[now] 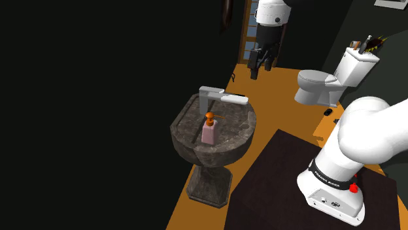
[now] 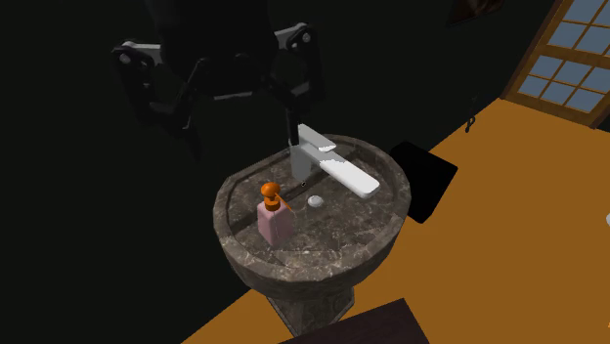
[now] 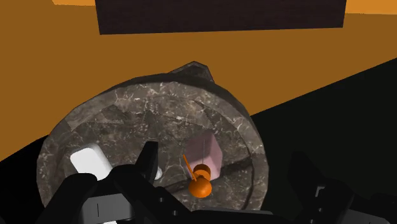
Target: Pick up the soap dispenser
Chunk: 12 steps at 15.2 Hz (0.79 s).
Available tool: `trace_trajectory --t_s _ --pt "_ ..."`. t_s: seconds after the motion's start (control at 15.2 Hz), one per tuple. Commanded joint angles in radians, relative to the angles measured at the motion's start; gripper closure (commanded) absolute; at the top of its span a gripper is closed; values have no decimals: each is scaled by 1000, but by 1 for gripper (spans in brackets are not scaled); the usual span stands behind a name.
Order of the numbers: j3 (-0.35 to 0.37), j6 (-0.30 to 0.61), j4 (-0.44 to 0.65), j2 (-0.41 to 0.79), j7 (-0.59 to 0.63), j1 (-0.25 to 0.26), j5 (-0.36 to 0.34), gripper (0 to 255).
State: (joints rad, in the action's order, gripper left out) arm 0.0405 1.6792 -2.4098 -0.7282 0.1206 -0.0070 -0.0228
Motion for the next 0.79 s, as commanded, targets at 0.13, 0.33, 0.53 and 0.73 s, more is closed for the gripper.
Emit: trace_trajectory --t_s 0.13,0.33,0.53,0.73 --pt "8 149 -54 90 19 -9 -11 0" --pt "15 257 -73 177 35 -18 -23 0" --pt "21 363 -79 275 54 -27 -38 0" --pt "27 463 -71 381 76 -38 -57 0"
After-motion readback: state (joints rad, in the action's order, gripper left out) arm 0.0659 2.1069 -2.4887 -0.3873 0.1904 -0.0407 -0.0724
